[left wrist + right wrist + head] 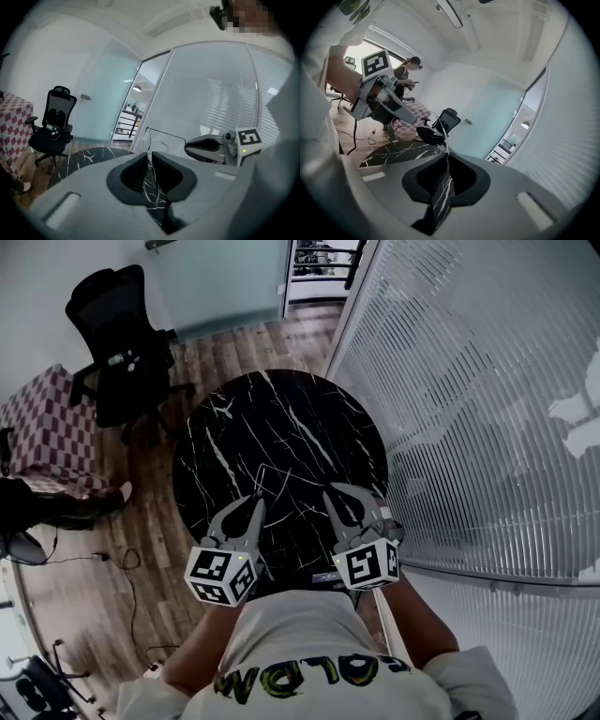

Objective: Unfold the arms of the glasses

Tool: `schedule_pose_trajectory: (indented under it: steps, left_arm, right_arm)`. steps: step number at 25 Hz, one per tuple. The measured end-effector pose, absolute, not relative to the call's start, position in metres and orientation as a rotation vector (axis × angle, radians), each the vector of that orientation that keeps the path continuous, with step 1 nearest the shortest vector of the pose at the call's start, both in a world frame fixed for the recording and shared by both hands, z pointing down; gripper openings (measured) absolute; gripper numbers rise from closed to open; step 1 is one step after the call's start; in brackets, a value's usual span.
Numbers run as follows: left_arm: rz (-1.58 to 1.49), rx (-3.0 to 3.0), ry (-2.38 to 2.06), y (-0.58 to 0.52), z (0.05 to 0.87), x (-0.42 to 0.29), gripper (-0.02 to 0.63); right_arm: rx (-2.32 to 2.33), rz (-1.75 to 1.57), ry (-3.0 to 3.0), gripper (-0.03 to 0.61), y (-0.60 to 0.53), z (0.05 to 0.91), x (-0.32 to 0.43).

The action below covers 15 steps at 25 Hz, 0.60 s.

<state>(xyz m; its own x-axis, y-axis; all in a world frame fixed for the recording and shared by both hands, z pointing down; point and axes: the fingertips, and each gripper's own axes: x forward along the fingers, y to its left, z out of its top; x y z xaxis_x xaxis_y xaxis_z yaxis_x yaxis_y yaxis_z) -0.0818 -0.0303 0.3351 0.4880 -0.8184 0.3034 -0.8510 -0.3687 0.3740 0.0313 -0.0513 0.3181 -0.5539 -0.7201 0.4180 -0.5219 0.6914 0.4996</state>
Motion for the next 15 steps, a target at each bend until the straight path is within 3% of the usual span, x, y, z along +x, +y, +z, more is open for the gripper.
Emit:
schedule_pose_trajectory:
  steps: [9, 15]
  left_arm:
    - [0.090, 2.212, -1.398, -0.035, 0.339, -0.081, 0.034]
    - [0.116, 2.200, -1.428, -0.042, 0.343, -0.078, 0.034]
  right_arm:
    - [0.920, -0.448, -2.273, 0.020, -0.053, 0.328, 0.031]
    - [0.884, -0.482, -2.260, 0.080, -0.044, 0.329, 0.026]
